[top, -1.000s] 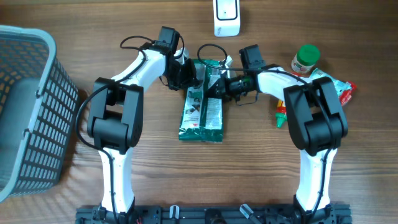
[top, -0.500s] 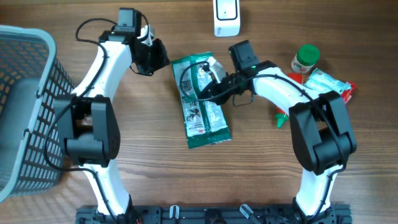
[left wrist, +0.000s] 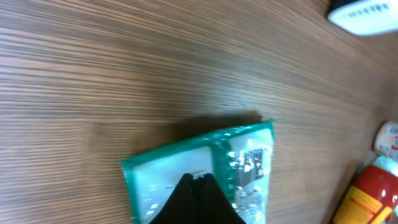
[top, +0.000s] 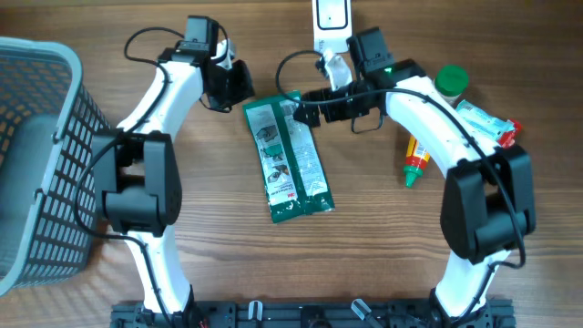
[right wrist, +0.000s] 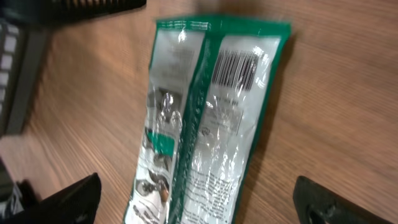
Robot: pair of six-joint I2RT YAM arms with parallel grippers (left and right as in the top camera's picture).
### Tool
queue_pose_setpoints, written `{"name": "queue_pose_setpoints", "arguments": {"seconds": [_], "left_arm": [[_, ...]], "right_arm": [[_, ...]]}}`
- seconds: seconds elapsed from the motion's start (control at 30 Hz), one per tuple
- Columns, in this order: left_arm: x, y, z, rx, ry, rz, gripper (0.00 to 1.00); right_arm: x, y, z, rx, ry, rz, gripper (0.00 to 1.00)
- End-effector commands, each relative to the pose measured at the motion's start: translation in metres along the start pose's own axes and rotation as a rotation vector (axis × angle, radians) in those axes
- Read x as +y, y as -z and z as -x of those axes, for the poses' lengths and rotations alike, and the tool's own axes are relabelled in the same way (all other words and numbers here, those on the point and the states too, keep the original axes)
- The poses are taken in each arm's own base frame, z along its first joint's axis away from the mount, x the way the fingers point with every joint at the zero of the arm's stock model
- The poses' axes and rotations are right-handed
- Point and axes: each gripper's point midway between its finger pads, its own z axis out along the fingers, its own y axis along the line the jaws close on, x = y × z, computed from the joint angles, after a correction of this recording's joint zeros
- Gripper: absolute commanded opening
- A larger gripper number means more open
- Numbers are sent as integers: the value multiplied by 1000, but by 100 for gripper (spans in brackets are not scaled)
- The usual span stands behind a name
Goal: Scan the item barcode
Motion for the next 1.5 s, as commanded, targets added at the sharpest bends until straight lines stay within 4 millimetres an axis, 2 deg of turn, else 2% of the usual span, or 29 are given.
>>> {"name": "queue_pose_setpoints", "arguments": {"seconds": [0.0, 0.03, 0.07, 0.1, 0.13, 0.2, 0.27, 0.37, 0.43, 0.47, 0.5, 0.57, 0.7, 0.73, 0.77, 0.87, 0.93, 1.0, 1.03, 1.1, 1.17, 1.23, 1.27, 1.3, 1.33, 1.4, 1.47], "left_arm": [[39, 16, 17, -29, 65, 42, 4], [46, 25, 22, -44, 70, 44, 4], [50, 34, 27, -62, 65, 45, 4], [56, 47, 33, -89, 78, 52, 4], [61, 58, 39, -119, 87, 62, 4], [70, 69, 46, -148, 104, 65, 10], [77, 72, 49, -156, 120, 69, 11], [78, 73, 49, -157, 123, 70, 11], [79, 73, 48, -154, 125, 71, 10], [79, 73, 48, -154, 125, 71, 10], [79, 73, 48, -151, 126, 72, 9], [79, 73, 47, -148, 127, 73, 8], [77, 72, 46, -144, 123, 72, 5], [74, 70, 45, -143, 114, 70, 6], [71, 69, 45, -142, 99, 69, 6], [58, 62, 39, -125, -5, 69, 9], [48, 57, 38, -130, -55, 77, 11], [37, 53, 39, -141, -83, 64, 12], [34, 52, 39, -143, -90, 61, 12], [26, 48, 35, -134, -109, 57, 11], [22, 45, 33, -137, -127, 72, 11], [5, 40, 37, -167, -196, 53, 10], [-3, 37, 39, -181, -228, 42, 10], [-24, 31, 43, -219, -323, 16, 14], [-36, 28, 45, -241, -370, 0, 16], [-64, 18, 49, -301, -491, -22, 18], [-77, -1, 51, -337, -558, -16, 18]], "right_arm": [[37, 0, 11, -31, -128, 90, 100], [54, -7, 9, -24, -93, 147, 98], [71, -20, 2, 4, -61, 179, 91], [86, -36, -14, 60, -43, 189, 81], [96, -46, -26, 101, -32, 193, 74], [118, -67, -58, 205, 6, 201, 60], [125, -75, -86, 294, 78, 197, 56], [111, -69, -118, 427, 122, 159, 56], [85, -66, -135, 502, 113, 21, 57], [75, -66, -138, 513, 105, -31, 60], [57, -67, -138, 505, 52, -146, 61], [41, -68, -137, 485, -2, -243, 60], [24, -81, -151, 505, -73, -285, 59], [18, -82, -152, 513, -90, -292, 54], [9, -81, -151, 505, -128, -321, 50], [-41, -67, -130, 416, -183, -482, 51], [-84, -55, -99, 312, -112, -589, 52], [-102, -57, -55, 197, 96, -557, 56], [-107, -57, -39, 143, 136, -553, 56], [-110, -56, -4, 10, 174, -541, 53], [-89, -59, 16, -54, 193, -435, 51], [-68, -44, 34, -120, 151, -374, 50], [-63, -33, 40, -153, 103, -366, 50], [-59, -3, 50, -217, -13, -359, 51], [-59, 15, 53, -245, -79, -359, 53], [-60, 50, 54, -283, -151, -366, 55], [-57, 79, 51, -295, -167, -377, 58]]}}
